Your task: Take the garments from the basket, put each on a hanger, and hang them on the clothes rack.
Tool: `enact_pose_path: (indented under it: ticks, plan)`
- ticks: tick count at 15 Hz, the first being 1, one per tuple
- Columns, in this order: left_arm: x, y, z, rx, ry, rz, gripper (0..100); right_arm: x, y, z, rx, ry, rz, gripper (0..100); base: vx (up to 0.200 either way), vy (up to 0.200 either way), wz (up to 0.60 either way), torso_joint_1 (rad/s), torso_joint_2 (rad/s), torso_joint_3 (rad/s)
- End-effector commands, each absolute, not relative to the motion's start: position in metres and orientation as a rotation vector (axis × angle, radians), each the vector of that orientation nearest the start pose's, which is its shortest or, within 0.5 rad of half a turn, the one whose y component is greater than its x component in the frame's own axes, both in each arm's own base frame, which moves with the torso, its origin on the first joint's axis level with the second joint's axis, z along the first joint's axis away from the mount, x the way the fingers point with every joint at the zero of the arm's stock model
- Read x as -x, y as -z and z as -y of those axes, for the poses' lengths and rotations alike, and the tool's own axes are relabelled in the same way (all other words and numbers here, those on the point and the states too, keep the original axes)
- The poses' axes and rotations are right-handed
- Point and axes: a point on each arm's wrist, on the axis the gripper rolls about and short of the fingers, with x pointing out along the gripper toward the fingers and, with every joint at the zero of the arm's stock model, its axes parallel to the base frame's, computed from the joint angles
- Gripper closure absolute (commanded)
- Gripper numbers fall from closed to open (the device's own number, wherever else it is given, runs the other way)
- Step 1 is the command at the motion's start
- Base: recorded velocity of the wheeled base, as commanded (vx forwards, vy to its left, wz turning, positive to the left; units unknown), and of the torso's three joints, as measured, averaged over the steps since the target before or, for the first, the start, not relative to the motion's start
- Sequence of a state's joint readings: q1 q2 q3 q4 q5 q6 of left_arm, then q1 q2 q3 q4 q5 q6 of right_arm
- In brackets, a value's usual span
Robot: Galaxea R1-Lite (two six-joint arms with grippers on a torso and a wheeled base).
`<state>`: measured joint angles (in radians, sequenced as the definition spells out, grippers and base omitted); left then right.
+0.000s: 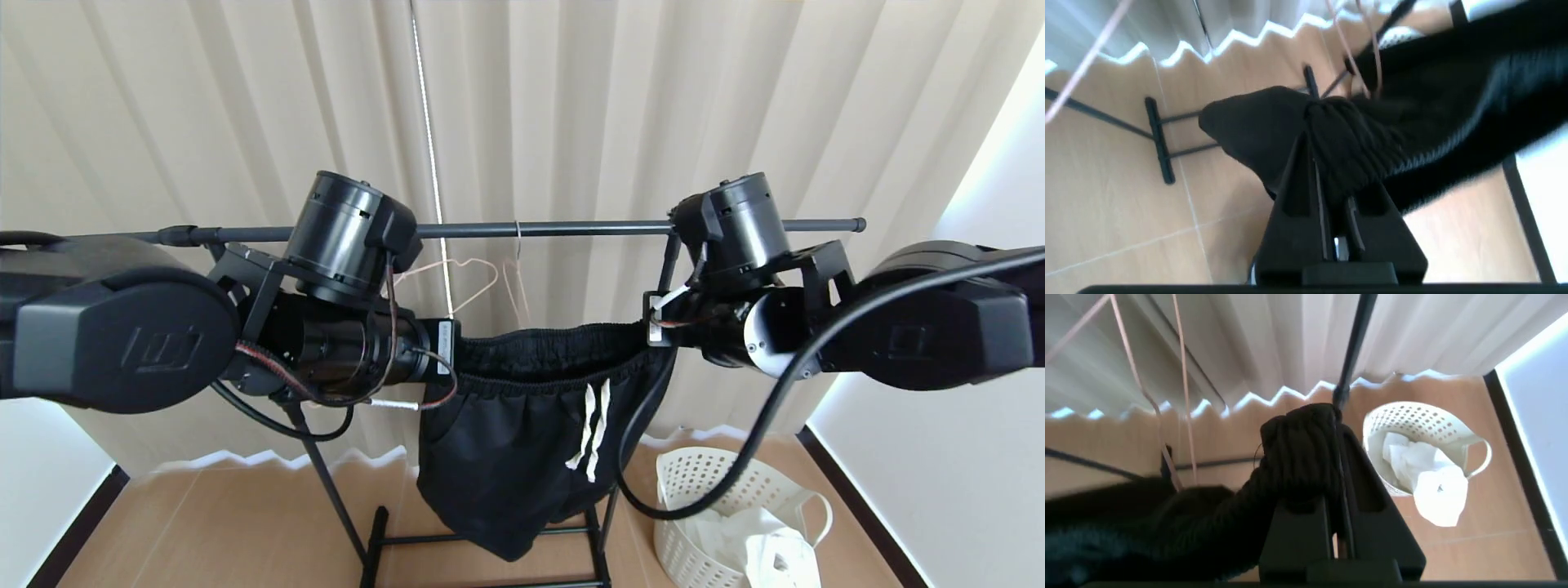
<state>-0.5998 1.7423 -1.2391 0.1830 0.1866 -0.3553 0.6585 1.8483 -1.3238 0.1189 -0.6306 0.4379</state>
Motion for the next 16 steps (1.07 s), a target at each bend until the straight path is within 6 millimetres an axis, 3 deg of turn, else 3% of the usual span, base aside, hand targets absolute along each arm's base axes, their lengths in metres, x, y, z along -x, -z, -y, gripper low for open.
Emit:
enact_pose_path:
  ticks: [1,4,10,11,16]
  plan:
    - [-0.290,-0.213,0.176,0.095,0.240,-0.678,100,-0.256,-0.218,-0.201,-0.028,0.046,-0.490,100,0.000,0.000,0.00,0.000,0.00,0.000]
    - [-0.297,-0.224,0.175,0.119,0.231,-0.641,100,-0.240,-0.212,-0.203,0.053,0.012,-0.540,100,0.000,0.000,0.00,0.000,0.00,0.000]
    - [-0.292,-0.225,0.180,0.109,0.234,-0.634,100,-0.239,-0.193,-0.200,0.089,0.004,-0.610,100,0.000,0.000,0.00,0.000,0.00,0.000]
    - [-0.293,-0.231,0.181,0.116,0.242,-0.614,100,-0.238,-0.190,-0.193,0.101,-0.009,-0.632,0,0.000,0.000,0.00,0.000,0.00,0.000]
    - [-0.298,-0.246,0.185,0.138,0.255,-0.567,100,-0.222,-0.162,-0.173,0.229,-0.137,-0.746,0,0.000,0.000,0.00,0.000,0.00,0.000]
